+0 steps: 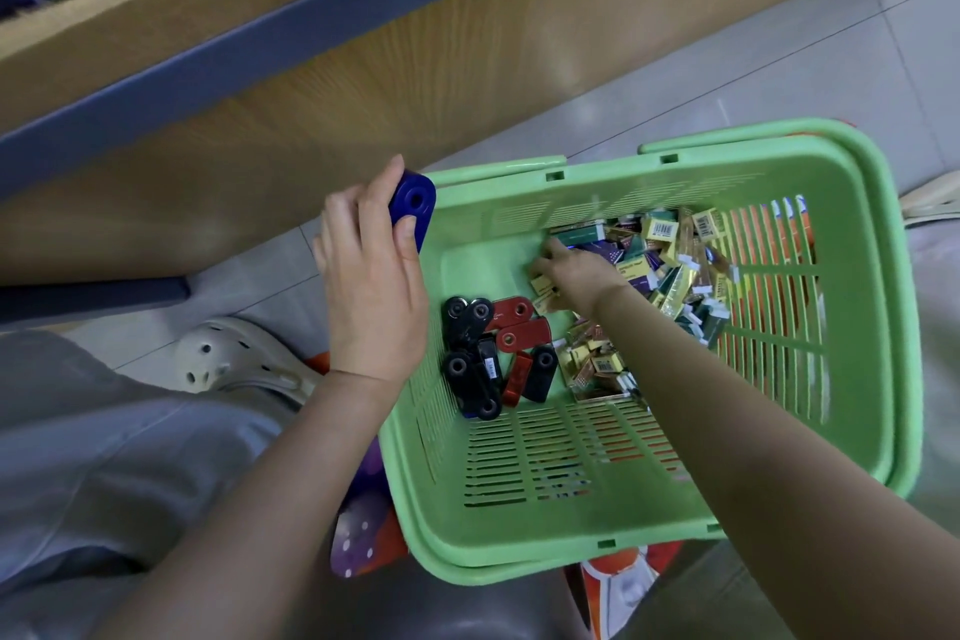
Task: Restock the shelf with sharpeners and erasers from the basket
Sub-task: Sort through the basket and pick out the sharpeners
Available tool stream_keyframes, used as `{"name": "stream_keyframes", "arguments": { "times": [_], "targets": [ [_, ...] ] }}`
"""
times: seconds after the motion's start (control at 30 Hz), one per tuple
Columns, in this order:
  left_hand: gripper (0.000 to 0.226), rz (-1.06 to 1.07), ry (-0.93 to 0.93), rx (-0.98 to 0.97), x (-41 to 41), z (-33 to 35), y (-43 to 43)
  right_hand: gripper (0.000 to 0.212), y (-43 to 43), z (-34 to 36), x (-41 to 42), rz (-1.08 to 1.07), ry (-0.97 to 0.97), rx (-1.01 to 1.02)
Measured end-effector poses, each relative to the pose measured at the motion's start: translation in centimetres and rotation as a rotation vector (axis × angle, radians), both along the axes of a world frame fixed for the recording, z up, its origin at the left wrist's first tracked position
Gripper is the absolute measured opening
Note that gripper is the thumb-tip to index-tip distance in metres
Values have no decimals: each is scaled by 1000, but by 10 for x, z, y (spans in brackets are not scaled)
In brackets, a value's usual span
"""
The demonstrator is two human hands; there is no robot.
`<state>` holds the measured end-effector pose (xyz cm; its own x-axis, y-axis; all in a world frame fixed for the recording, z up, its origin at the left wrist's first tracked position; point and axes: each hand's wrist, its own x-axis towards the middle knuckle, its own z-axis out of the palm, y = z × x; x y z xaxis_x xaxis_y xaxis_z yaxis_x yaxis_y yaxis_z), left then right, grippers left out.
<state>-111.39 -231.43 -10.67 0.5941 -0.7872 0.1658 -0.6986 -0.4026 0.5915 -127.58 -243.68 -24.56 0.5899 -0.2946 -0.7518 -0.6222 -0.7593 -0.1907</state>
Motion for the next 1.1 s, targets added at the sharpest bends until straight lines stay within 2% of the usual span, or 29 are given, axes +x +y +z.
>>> {"name": "stream_keyframes", "arguments": {
  "times": [0.17, 0.27, 0.33, 0.37, 0.43, 0.47, 0.53, 0.6, 0.7, 0.8, 0.87, 0.93, 1.0, 1.1],
  "targets": [
    [40, 3, 34, 2, 1, 1, 0, 30, 11, 15, -2, -104, -40, -17],
    [41, 3, 59, -20, 2, 3, 1, 20, 14, 40, -18, -360, -231, -18],
    [40, -19, 13, -21, -1, 6, 2, 24, 11, 60, -36, -570, -377, -135],
    [39, -54, -27, -26, -5, 9, 3, 30, 7, 69, -46, -590, -375, -231],
    [37, -152, -20, -60, -21, 14, 2, 51, 1, 79, -70, -431, -165, -403],
    [37, -189, 55, -57, -33, 17, -2, 61, 0, 80, -83, -370, -72, -407],
    [37, -221, 281, 34, -61, 16, -13, 79, 4, 79, -107, -387, 5, -300],
    [38, -195, 479, 165, -83, 1, -26, 88, 10, 76, -126, -413, 36, -194],
    [41, -121, 669, 324, -101, -35, -47, 83, 17, 77, -140, -401, 10, -176],
    [43, -81, 824, 445, -106, -74, -65, 79, 24, 75, -143, -540, -66, -86],
    [40, -80, 920, 490, -109, -94, -72, 78, 25, 75, -144, -547, -62, -66],
    [41, -83, 931, 564, -111, -110, -71, 73, 25, 77, -143, -564, -91, -51],
    [44, -70, 849, 683, -111, -128, -61, 60, 26, 85, -138, -586, -170, -101],
    [52, -118, 679, 856, -119, -148, -45, 45, 20, 113, -130, -549, -418, -433]
  ]
}}
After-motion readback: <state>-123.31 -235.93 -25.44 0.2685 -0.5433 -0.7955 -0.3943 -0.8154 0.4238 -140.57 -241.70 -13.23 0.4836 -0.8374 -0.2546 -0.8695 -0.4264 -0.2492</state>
